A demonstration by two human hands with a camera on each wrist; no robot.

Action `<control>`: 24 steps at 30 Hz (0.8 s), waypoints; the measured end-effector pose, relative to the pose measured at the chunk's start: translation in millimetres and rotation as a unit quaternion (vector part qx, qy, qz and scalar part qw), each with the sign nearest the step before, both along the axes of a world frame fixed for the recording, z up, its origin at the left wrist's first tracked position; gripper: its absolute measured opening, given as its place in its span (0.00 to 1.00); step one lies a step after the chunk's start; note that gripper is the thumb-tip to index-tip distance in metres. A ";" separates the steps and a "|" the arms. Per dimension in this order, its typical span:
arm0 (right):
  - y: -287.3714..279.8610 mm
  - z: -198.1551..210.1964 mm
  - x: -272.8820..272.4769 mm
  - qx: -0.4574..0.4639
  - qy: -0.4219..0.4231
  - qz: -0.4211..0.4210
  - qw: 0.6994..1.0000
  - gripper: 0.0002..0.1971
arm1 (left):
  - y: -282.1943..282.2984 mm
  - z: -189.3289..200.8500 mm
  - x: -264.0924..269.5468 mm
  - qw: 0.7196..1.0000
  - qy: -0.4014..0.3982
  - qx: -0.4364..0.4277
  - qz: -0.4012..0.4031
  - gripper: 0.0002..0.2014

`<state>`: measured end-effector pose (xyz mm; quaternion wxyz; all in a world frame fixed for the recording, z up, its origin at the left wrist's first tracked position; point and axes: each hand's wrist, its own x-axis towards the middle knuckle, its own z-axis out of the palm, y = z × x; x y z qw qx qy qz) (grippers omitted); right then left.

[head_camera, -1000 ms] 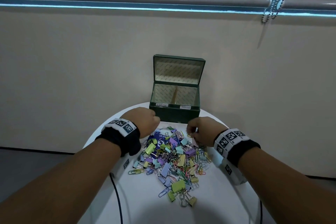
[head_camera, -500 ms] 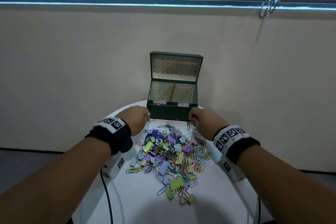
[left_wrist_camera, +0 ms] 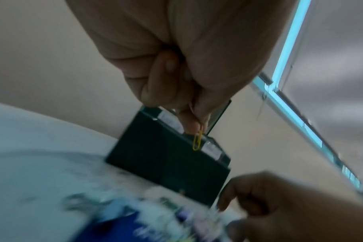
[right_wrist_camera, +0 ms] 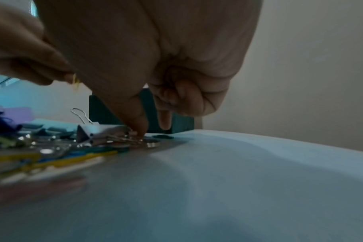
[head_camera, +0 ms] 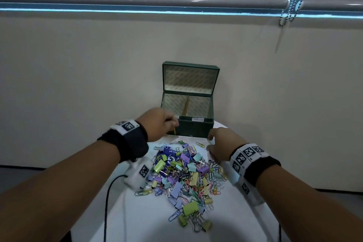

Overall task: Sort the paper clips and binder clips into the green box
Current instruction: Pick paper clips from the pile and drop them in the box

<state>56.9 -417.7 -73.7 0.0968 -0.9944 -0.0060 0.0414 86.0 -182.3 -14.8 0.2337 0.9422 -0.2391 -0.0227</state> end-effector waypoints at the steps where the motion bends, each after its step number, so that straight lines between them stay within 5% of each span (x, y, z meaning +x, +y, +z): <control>1: 0.2 0.0 0.4 -0.009 -0.002 -0.009 1.000 0.12 | -6.9 6.3 4.4 1.000 0.002 -0.028 0.005 0.10; 8: -2.8 -9.2 6.3 -0.034 0.021 -0.031 0.999 0.07 | -65.6 24.5 43.6 0.987 0.066 -0.135 0.052 0.13; 15: -1.9 -10.1 5.0 -0.024 0.024 -0.010 0.999 0.12 | -95.1 27.1 54.7 0.951 0.231 -0.186 0.084 0.10; 20: 1.5 10.6 -8.6 0.074 -0.108 0.049 0.990 0.04 | -79.9 37.7 51.9 0.973 0.154 -0.159 0.072 0.12; 24: 1.9 35.9 -10.3 0.125 -0.211 0.073 0.967 0.04 | -35.4 50.5 28.8 0.997 -0.062 0.043 -0.007 0.08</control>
